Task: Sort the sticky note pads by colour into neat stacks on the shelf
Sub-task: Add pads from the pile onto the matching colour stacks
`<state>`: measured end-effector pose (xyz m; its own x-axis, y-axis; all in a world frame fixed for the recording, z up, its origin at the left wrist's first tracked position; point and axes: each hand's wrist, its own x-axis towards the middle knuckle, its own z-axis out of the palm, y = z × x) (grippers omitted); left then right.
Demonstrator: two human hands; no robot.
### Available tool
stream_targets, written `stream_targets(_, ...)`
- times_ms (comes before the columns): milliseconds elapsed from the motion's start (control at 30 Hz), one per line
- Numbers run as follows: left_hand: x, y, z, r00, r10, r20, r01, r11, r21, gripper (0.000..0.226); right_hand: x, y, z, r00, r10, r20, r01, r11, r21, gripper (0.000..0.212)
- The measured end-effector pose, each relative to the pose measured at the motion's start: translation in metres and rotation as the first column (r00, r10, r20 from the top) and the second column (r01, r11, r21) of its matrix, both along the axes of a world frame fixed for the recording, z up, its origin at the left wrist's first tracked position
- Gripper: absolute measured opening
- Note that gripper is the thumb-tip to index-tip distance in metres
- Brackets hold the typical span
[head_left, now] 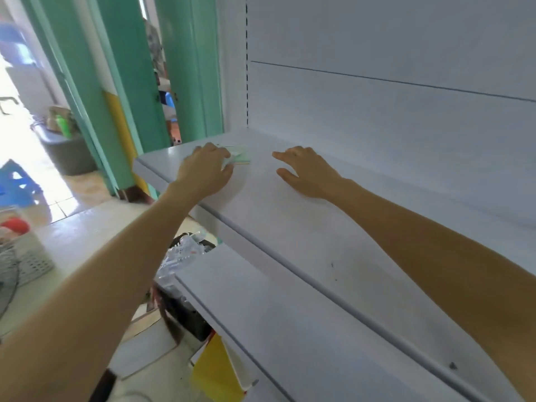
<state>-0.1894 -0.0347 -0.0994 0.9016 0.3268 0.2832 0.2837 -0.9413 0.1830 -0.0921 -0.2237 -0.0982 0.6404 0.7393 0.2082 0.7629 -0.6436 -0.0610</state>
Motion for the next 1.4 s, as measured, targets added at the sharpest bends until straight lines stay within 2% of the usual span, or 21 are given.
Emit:
stream_targets(100,0.011,0.039,-0.007,0.981,0.126,-0.151,-0.133,0.99,-0.039,0.052,0.023,0.04,-0.002,0.997,0.017,-0.069,-0.017,1.0,0.004,0.048)
stream_targets(200,0.024,0.071,-0.012,0.964,0.1,-0.248,-0.124,0.989,-0.082,0.063,0.04,0.076,-0.006,0.991,0.04,-0.127,-0.033,0.998,0.055,0.049)
stream_targets(400,0.054,0.095,-0.007,0.979,0.064,-0.195,-0.101,0.977,-0.189,0.057,0.06,0.109,-0.012,0.972,0.028,-0.235,-0.009,0.997,0.081,0.051)
stream_targets(533,0.077,0.105,-0.003,0.985,0.009,-0.175,-0.052,0.968,-0.247,0.06,0.064,0.102,-0.013,0.954,-0.024,-0.3,0.051,0.995,0.082,0.04)
stream_targets(667,0.098,0.104,-0.003,0.995,-0.043,-0.092,0.014,0.955,-0.296,0.053,0.07,0.084,-0.012,0.944,-0.097,-0.315,0.127,0.989,0.077,0.04)
stream_targets(800,0.114,0.104,0.0,0.994,-0.098,-0.049,0.075,0.934,-0.35,0.039,0.074,0.065,-0.01,0.92,-0.302,-0.249,0.324,0.944,0.053,0.04)
stream_targets(900,0.122,0.098,0.004,0.988,-0.143,-0.052,0.112,0.916,-0.386,0.032,0.071,0.066,-0.006,0.859,-0.411,-0.306,0.457,0.885,0.094,0.033)
stream_targets(1000,0.125,0.095,0.008,0.979,-0.183,-0.088,0.125,0.886,-0.445,0.033,0.067,0.073,-0.003,0.823,-0.424,-0.378,0.495,0.862,0.11,0.051)
stream_targets(1133,0.124,0.097,0.013,0.964,-0.253,-0.082,0.15,0.77,-0.621,0.036,0.056,0.071,0.002,0.799,-0.445,-0.405,0.57,0.776,0.272,0.062)
stream_targets(1267,0.125,0.085,0.013,0.966,-0.242,0.096,0.232,0.631,-0.74,0.036,0.039,0.054,0.006,0.76,-0.476,-0.442,0.642,0.653,0.401,0.043)
stream_targets(1400,0.127,0.05,0.011,0.951,-0.248,0.186,0.286,0.471,-0.834,0.041,0.019,0.02,0.008,0.662,-0.478,-0.578,0.747,0.478,0.461,0.039)
